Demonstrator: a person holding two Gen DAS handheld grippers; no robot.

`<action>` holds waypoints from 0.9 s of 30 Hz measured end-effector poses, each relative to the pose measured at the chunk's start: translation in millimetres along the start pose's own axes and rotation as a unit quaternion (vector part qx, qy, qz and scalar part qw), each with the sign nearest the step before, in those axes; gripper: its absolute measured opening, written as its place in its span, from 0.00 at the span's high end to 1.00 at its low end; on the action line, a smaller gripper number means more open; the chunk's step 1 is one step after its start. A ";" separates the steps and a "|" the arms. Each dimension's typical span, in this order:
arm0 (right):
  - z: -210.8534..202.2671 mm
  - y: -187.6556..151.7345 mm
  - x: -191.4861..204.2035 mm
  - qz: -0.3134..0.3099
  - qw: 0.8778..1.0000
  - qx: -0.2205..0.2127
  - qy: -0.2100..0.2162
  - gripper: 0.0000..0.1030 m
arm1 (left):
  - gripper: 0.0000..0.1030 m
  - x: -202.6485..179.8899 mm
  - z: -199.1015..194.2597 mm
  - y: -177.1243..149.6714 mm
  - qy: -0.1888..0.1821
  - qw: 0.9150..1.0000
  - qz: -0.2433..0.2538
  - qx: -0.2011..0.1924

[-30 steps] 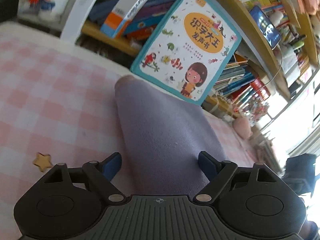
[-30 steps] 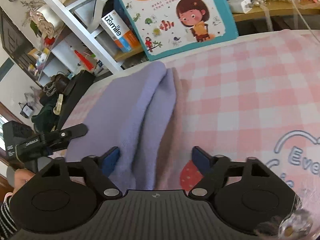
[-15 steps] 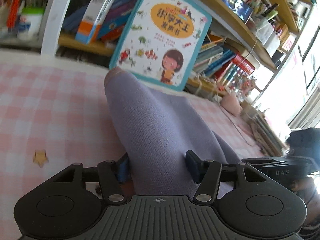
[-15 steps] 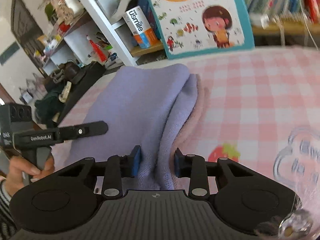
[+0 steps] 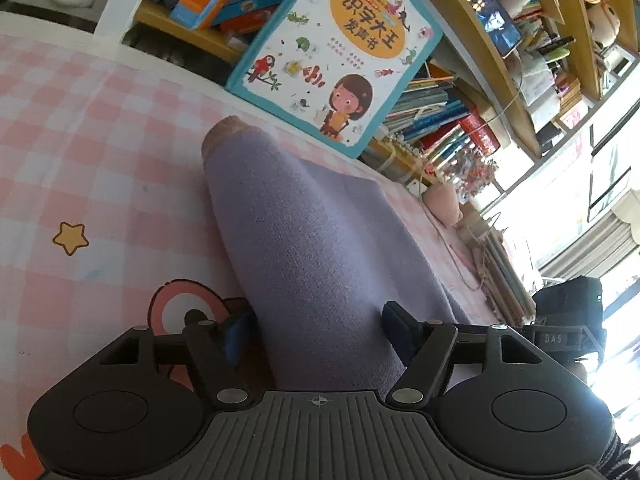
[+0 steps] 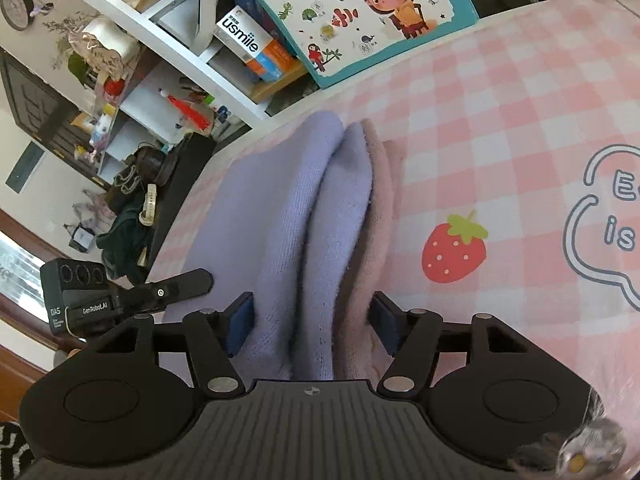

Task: Fold clothes

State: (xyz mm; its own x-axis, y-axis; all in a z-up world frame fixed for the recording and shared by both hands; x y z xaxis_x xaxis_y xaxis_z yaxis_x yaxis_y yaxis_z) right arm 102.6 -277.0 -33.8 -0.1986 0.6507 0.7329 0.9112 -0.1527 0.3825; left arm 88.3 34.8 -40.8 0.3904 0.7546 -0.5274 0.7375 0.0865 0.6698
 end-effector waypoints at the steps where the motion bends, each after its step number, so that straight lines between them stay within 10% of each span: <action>1: 0.7 -1.5 2.0 -0.010 1.000 -0.003 -0.005 0.47 | 0.32 -1.2 -0.2 -0.5 0.002 1.000 0.004 -0.002; 15: -7.4 -34.8 51.4 -0.154 0.983 -0.070 -0.065 0.69 | 0.45 -36.9 -24.6 3.0 0.050 0.992 0.106 -0.043; 27: 30.1 23.0 72.5 -0.186 0.972 -0.110 -0.089 0.69 | 0.45 -6.1 -0.2 71.1 0.058 0.987 0.138 -0.055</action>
State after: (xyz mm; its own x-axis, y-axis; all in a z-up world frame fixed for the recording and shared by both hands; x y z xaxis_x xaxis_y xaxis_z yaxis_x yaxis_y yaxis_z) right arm 120.1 -210.9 11.2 -0.4167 0.8071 0.4183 0.6853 -0.0235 0.7279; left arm 138.2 36.5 10.2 0.4974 0.8283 -0.2578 0.5453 -0.0674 0.8355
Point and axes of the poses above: each gripper's, at about its wrist camera, not at the fingertips, and z roughly the way its jaws point, x to its left, y to its top, the point moved 2 cm from there along z, roughly the way its jaws point, and after that the axes turned 9 degrees about z, right-handed, at the moved point
